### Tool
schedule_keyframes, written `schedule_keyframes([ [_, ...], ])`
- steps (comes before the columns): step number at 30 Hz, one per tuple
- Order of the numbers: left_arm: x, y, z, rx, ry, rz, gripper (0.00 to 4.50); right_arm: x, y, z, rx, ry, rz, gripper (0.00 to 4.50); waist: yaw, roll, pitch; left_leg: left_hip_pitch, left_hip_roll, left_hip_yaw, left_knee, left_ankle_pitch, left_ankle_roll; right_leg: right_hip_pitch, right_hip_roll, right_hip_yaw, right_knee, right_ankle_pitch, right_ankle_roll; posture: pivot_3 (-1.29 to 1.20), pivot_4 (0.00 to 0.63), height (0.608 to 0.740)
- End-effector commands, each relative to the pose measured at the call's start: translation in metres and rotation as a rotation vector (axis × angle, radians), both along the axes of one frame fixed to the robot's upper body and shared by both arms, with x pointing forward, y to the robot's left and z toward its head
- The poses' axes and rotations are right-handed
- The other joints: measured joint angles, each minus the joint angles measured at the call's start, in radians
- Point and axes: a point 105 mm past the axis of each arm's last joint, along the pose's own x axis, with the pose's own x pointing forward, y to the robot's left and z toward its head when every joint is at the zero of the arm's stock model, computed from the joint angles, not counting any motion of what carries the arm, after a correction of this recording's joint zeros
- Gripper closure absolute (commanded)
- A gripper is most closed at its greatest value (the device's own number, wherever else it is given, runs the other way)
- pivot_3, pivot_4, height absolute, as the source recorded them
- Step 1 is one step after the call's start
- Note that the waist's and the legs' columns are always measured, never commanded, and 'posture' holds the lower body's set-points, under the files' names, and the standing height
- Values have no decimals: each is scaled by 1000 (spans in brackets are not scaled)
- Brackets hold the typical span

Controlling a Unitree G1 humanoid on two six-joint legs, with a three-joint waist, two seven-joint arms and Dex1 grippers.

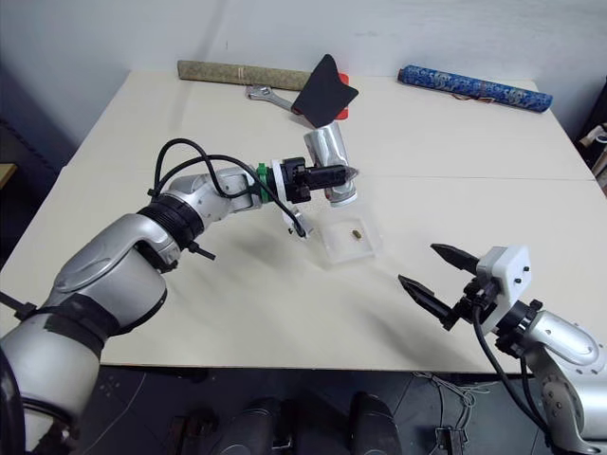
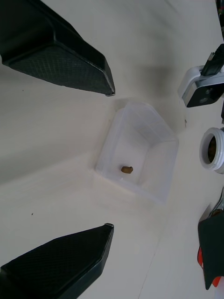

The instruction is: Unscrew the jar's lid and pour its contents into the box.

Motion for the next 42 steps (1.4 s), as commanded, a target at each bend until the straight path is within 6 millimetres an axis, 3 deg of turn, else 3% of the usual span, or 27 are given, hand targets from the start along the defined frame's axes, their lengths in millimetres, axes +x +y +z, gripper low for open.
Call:
schedule_keyframes([
  [1, -6, -2, 24, -148, 185, -28, 2105, -2, 5, 9, 6, -39, 15, 18, 0, 0, 0, 0, 0, 0, 0, 0, 0, 0, 0, 0, 0, 0, 0, 0, 150, 740],
  [6, -5, 21, 26, -471, 857, -24, 2105, 2, 3, 13, 52, -79, 4, 18, -4, 0, 0, 1, 0, 0, 1, 0, 0, 0, -3, -1, 1, 0, 0, 0, 150, 740],
  [10, 15, 56, 37, -810, 1261, -1, 2105, -1, 7, 17, 45, -146, 80, 18, -8, 1, 0, 3, -1, 1, 4, 0, 0, 0, -4, -1, 7, 0, 0, 0, 150, 740],
  [13, 24, 75, 37, -957, 1501, -11, 2105, -3, 9, 19, 43, -181, 118, 18, -11, 1, 0, 2, 0, 2, 9, 0, 0, 1, -2, -1, 11, 0, 0, 0, 150, 740],
  [18, 19, 156, 14, -1354, 1889, -97, 2105, -8, 17, 25, 52, -314, 231, 18, -31, 1, -1, 7, 0, 1, 13, 0, 0, 5, -2, 2, 15, 0, 0, 0, 150, 740],
  [23, -29, 225, -8, -1589, 1867, -184, 2105, -9, 30, 24, 46, -346, 312, 18, -50, 1, -1, 9, 1, 1, 12, 0, -1, 4, 0, 6, 17, 0, 0, 0, 150, 740],
  [28, -70, 282, -49, -1818, 1724, -11, 2105, -7, 37, 22, 33, -337, 364, 18, -42, 0, -1, 10, 1, 0, 13, -1, -1, 5, -2, 13, 17, 0, -1, 0, 150, 740],
  [35, -86, 309, -87, -1946, 1646, 83, 2105, 2, 41, 14, 22, -310, 405, 18, -13, 0, -2, 10, -1, 0, 13, -6, -7, 4, -8, 15, 15, 0, -2, 0, 150, 740],
  [42, -86, 309, -116, -1960, 1621, 117, 2105, 10, 39, 7, 23, -298, 394, 18, -15, 0, -2, 10, -1, 2, 13, -6, -4, 3, -8, 12, 16, 0, -2, 0, 150, 740],
])
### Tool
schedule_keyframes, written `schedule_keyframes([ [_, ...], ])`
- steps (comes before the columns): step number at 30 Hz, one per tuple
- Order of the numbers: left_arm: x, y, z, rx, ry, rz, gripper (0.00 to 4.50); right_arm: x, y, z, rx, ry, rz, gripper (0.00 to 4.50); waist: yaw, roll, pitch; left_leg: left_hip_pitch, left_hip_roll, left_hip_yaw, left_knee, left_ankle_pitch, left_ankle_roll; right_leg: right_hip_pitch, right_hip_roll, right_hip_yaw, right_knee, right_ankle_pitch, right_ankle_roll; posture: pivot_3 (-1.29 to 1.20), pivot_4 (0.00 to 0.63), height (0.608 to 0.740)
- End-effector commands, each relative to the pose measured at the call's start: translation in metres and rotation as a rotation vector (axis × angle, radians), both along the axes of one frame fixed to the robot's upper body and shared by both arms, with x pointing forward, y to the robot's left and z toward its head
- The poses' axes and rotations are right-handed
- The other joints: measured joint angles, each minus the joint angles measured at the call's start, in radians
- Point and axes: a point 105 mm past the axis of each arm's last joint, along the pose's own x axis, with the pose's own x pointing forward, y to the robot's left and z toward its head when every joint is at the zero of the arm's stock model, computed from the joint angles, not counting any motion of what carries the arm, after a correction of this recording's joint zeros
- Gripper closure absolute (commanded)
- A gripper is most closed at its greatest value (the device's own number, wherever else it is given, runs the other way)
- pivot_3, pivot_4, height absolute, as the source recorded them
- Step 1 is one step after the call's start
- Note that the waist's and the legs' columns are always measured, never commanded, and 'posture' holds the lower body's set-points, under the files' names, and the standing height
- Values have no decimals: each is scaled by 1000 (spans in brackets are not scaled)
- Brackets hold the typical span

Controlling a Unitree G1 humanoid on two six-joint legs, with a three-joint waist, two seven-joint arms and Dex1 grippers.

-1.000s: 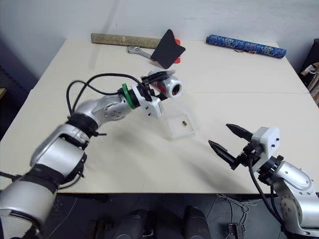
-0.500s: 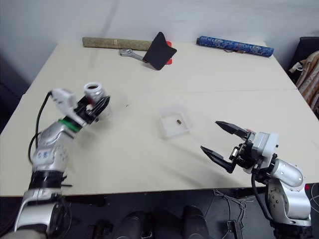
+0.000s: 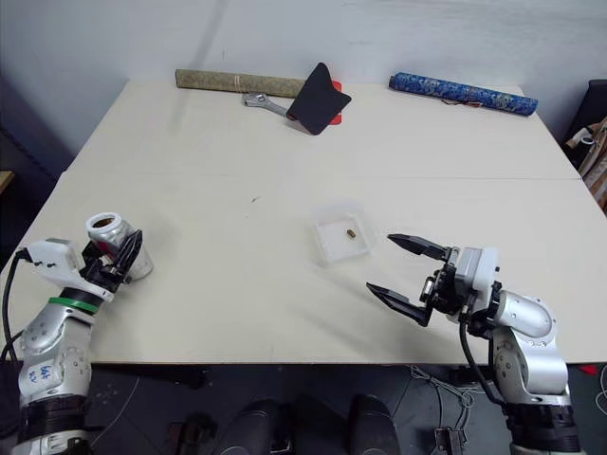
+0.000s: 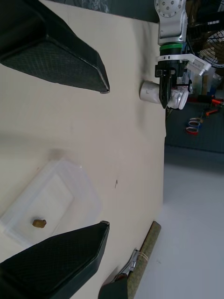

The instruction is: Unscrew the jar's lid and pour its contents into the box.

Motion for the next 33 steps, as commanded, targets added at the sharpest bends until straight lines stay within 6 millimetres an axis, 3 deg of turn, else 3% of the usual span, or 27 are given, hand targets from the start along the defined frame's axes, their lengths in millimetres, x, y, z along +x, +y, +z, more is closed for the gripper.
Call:
schedule_keyframes([
  [1, -1, -1, -13, 18, 14, 9, 2105, 0, -1, 4, 1, -39, -2, 18, 0, 0, 0, 0, 0, 0, 0, 0, 0, 0, 0, 0, 0, 0, 0, 0, 150, 740],
  [2, -2, -3, -15, 19, 13, 3, 2105, 1, -1, 4, 1, -40, -7, 18, 0, 0, 0, 0, 0, 0, 0, 0, 0, 0, -1, 0, 0, 0, 0, 0, 150, 740],
  [7, -5, -7, -20, 19, 18, -15, 454, 2, -8, -1, -4, -33, -25, 0, -3, 0, -1, 0, 0, 1, 0, 0, 1, 0, -2, 0, 0, 0, 0, 0, 150, 740],
  [9, -9, -6, -19, 26, 24, -19, 26, -1, -15, -4, -8, -27, -40, 0, -4, -1, -1, 0, 0, 0, 0, 0, 2, 0, -2, -1, 0, 0, 0, 0, 150, 740],
  [24, -53, 23, -24, 216, 197, -64, 26, -29, -72, -32, -71, 55, -186, 0, -17, -1, -1, 1, 2, 1, -6, -4, -3, 0, -5, 1, -7, 0, 0, 0, 150, 740],
  [29, -81, 26, -15, 328, 261, -151, 26, -39, -93, -28, -140, 50, -207, 0, -17, 0, -1, 0, 2, 1, -8, -4, -3, -1, -6, 2, -10, 0, -1, 0, 150, 740],
  [33, -110, 25, -5, 435, 336, -256, 26, -41, -114, -14, -200, 49, -221, 0, -16, 0, -1, 1, 2, 1, -12, -4, -3, -1, -6, 2, -15, -1, -1, 0, 150, 740],
])
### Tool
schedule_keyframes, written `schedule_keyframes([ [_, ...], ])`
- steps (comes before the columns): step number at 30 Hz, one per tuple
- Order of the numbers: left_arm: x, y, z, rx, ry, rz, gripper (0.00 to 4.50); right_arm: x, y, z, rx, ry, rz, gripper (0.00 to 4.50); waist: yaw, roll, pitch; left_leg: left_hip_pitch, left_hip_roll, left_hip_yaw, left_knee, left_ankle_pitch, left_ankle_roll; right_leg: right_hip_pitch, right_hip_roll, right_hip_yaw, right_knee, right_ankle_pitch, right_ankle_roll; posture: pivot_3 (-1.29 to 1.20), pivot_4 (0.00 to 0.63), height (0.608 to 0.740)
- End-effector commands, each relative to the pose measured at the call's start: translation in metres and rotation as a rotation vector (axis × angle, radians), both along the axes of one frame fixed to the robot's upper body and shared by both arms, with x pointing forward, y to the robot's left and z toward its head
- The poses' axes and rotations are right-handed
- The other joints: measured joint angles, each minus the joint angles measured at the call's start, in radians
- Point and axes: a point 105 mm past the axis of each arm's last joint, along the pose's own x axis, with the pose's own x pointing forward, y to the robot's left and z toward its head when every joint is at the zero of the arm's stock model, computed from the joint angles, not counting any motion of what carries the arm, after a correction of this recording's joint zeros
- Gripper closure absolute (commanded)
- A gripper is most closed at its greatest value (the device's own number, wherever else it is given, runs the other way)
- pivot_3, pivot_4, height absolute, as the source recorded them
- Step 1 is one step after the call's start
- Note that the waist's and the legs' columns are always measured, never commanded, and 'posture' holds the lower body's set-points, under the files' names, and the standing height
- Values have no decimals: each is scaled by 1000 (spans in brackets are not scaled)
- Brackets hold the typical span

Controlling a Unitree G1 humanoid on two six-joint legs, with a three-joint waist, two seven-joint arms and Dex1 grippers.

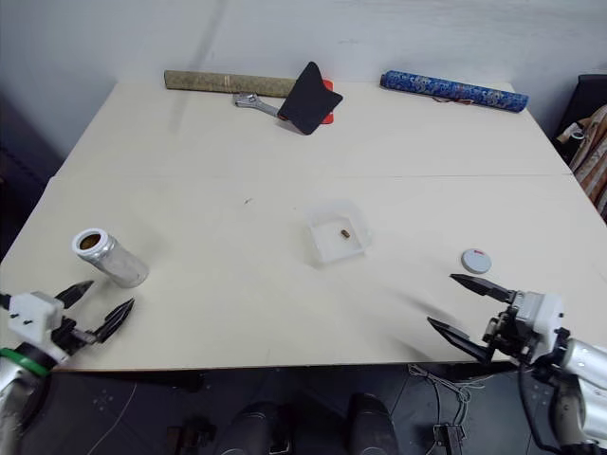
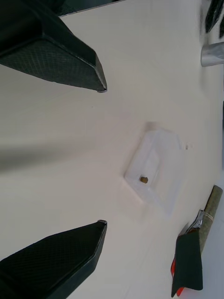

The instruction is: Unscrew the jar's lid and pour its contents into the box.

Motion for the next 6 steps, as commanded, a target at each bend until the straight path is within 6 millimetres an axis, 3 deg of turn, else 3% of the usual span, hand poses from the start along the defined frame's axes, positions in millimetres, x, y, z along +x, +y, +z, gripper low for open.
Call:
schedule_keyframes([
  [1, -20, 4, 24, 66, 6, -69, 26, -4, -21, 22, -49, -35, -8, 0, 0, 0, 0, 0, 0, 0, -1, 0, 0, 0, 0, 0, -1, 0, 0, 0, 150, 740],
  [6, -36, 19, 30, 100, 32, -28, 26, 1, -34, 28, -95, -19, 9, 0, 0, 1, 0, 0, 1, 0, -4, 0, -1, -1, 1, -1, -3, -1, -2, 0, 150, 740],
])
